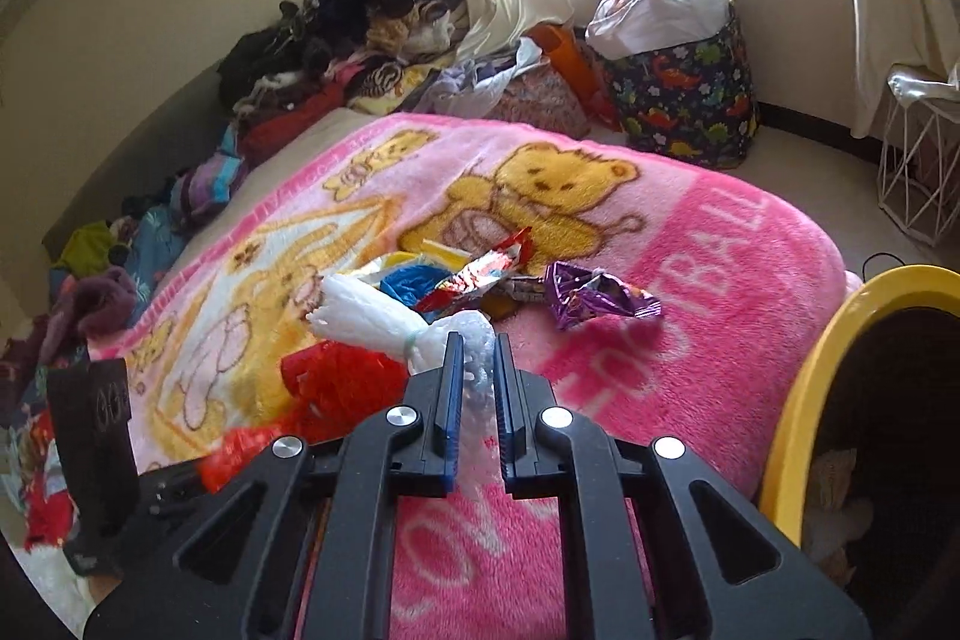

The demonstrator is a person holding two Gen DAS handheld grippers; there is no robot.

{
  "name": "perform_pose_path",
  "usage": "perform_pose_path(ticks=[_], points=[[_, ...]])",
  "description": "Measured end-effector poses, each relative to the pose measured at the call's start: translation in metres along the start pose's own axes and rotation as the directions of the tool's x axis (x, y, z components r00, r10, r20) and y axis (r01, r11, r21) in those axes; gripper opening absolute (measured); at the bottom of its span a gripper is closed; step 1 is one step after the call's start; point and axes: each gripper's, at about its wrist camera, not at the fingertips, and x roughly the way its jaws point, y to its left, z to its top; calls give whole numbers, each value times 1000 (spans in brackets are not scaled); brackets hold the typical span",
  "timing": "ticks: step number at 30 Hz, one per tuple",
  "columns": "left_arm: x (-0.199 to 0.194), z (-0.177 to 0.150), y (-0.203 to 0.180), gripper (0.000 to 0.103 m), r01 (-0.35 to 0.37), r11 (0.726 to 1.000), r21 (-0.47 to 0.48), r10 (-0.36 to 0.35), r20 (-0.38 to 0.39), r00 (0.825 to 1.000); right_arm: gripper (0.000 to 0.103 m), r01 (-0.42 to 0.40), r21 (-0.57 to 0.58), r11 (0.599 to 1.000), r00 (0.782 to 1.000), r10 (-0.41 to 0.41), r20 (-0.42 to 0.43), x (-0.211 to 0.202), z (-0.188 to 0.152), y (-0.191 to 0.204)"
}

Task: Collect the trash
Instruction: 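Grasp the red plastic bag with the left tool while the right tool grasps a white foam net, then carry the red bag and foam net in both tools over the yellow bin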

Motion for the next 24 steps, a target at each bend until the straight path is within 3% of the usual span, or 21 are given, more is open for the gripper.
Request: perform_pose_path(ticks=[12, 24], points=[[-40, 29, -33, 20, 32, 999, 23, -35, 128, 991, 10, -17, 37, 999, 994, 13, 110, -54, 9, -9], [-49, 35, -75, 20, 63, 994, 85, -75, 148, 986, 9, 4, 93, 996, 975, -25, 221, -100, 14, -30]])
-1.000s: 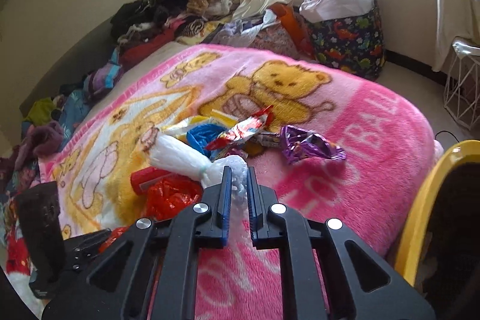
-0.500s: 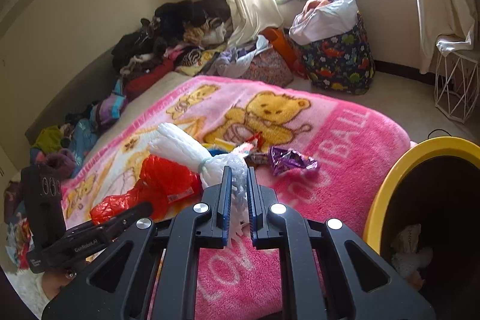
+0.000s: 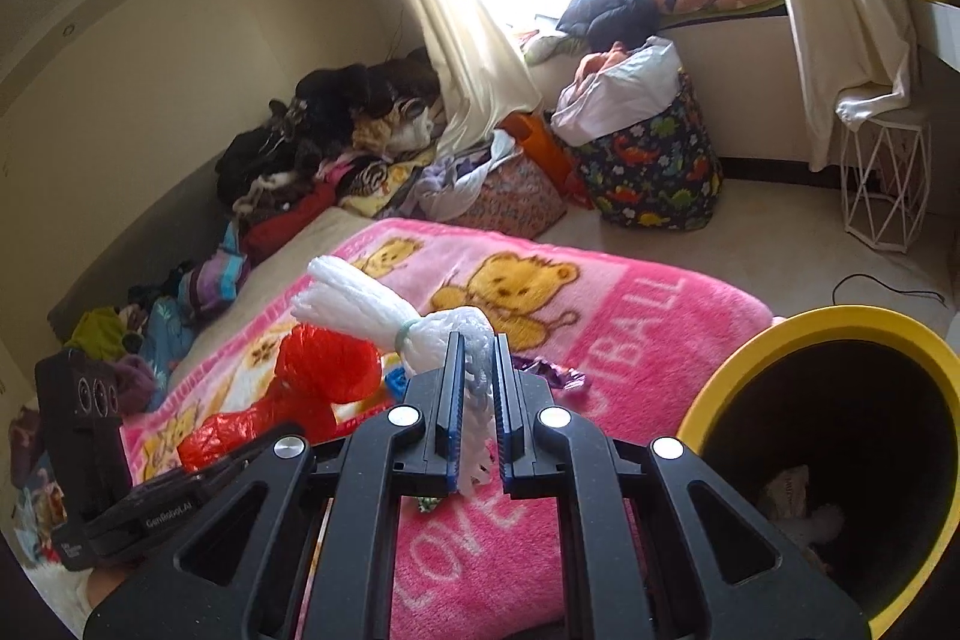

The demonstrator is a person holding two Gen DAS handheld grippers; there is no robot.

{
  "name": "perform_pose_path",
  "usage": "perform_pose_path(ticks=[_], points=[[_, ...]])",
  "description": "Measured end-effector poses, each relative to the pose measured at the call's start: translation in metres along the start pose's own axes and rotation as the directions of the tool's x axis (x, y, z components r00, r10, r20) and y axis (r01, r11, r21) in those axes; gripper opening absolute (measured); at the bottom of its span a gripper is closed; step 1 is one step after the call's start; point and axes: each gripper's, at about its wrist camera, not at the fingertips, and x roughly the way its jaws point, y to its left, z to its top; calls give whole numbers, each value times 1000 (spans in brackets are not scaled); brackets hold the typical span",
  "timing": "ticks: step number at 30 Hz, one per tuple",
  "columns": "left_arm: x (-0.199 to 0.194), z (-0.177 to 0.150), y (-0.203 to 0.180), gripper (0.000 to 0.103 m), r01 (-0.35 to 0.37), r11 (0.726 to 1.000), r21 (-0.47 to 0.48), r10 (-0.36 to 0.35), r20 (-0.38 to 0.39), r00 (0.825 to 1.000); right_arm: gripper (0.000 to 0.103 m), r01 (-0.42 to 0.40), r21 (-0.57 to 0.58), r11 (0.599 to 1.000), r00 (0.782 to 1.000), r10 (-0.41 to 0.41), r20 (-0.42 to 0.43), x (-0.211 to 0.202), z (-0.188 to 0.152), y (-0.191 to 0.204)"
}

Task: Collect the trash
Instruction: 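Carry the red bag and foam net in both tools over the yellow bin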

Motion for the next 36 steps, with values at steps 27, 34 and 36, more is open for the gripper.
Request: perform_pose_path(ticks=[27, 34, 36], points=[[20, -14, -86, 20, 114, 984, 134, -109, -48, 993, 9, 165, 129, 978, 976, -180, 118, -72, 0, -73], [27, -17, -108, 20, 137, 977, 163, -129, -60, 990, 9, 204, 145, 968, 965, -224, 137, -92, -4, -88], [30, -17, -114, 20, 144, 975, 169, -136, -62, 989, 9, 217, 151, 965, 962, -237, 137, -97, -6, -94]])
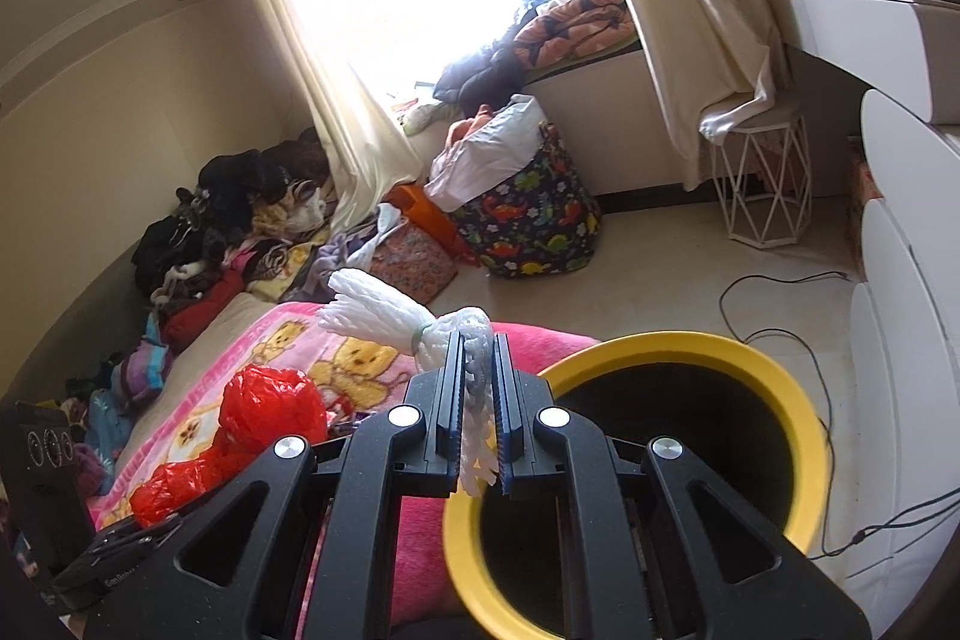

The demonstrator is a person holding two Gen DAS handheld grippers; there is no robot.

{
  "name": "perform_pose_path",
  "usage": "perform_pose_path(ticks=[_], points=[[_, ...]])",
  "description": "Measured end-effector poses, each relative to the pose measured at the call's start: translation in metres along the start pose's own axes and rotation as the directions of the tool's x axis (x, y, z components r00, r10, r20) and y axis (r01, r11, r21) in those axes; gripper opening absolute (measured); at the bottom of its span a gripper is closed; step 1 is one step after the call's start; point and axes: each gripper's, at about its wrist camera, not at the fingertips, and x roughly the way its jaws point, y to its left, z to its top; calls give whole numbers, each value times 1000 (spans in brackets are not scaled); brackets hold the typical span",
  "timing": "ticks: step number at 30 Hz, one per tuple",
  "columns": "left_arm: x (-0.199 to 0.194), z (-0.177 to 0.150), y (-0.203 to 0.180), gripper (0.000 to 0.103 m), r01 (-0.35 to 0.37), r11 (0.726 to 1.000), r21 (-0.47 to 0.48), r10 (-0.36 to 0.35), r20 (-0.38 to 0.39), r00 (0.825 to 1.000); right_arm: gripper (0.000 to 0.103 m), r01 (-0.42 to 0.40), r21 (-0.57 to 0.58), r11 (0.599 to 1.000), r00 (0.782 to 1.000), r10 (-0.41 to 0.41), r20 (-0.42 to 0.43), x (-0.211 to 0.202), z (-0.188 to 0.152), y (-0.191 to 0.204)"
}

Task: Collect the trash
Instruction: 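Carry the red bag and foam net in both tools over the yellow bin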

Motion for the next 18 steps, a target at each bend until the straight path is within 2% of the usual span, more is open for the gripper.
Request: perform_pose_path(ticks=[18], points=[[42, 0, -38, 20, 61, 997, 54, -57, -59, 997, 9, 120, 46, 992, 993, -120, 17, -28, -3, -48]])
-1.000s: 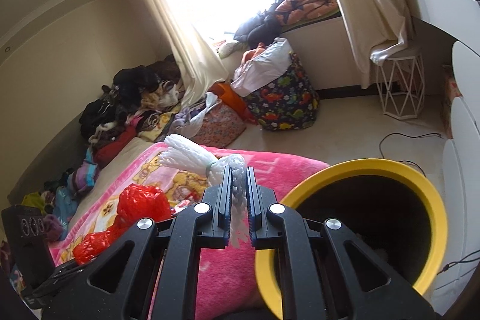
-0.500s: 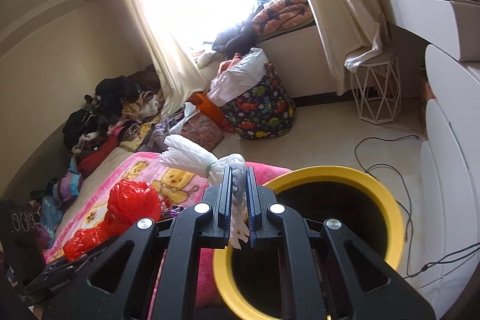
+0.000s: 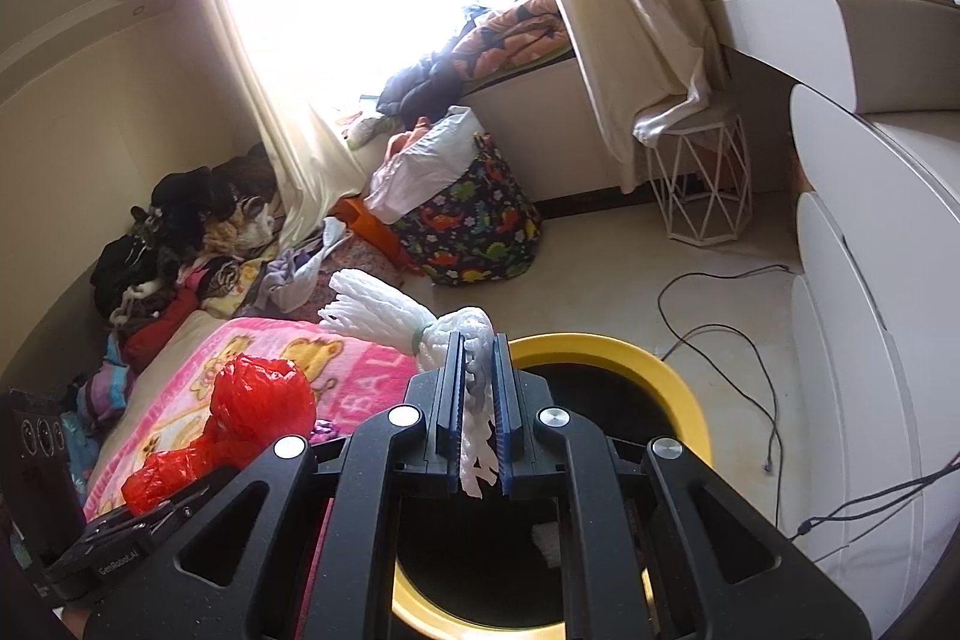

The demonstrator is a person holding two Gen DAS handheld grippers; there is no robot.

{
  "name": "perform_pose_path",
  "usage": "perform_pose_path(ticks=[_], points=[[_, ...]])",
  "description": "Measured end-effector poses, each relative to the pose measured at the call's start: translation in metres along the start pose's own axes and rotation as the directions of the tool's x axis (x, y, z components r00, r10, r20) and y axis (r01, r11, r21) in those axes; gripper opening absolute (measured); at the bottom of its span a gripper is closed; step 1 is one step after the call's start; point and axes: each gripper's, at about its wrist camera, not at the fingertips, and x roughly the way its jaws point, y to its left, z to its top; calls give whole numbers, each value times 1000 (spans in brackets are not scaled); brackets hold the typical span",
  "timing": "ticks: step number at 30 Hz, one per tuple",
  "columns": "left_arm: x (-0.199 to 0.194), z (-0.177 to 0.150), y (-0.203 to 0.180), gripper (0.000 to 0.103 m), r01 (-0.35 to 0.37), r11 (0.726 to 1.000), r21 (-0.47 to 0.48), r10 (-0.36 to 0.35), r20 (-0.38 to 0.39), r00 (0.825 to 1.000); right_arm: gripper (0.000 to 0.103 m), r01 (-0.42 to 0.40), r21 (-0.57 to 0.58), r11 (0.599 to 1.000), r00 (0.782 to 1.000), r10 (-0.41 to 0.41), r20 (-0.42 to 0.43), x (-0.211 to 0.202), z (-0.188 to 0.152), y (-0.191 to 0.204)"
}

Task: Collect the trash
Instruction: 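Carry the red bag and foam net in both tools over the yellow bin, then open both tools to drop the red bag and foam net into the bin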

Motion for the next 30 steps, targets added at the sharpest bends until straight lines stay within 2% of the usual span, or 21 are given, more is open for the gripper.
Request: perform_pose_path(ticks=[17, 27, 28, 29, 30], points=[[39, -11, -13, 20, 25, 999, 36, -21, -101, 995, 9, 88, 58, 994, 996, -86, -36, 7, -10, -27], [59, -12, -22, 21, 39, 998, 56, -31, -138, 990, 11, 108, 71, 992, 993, -104, -50, 15, -12, -30], [61, -12, -22, 24, 37, 998, 55, -29, -142, 989, 15, 115, 80, 990, 992, -111, -53, 15, -12, -31], [65, -12, -20, 40, 30, 999, 46, -22, -153, 988, 35, 126, 99, 987, 991, -120, -65, 17, -13, -35], [66, -12, -17, 51, 17, 999, 32, -12, -157, 987, 57, 127, 117, 985, 990, -119, -80, 20, -14, -38]])
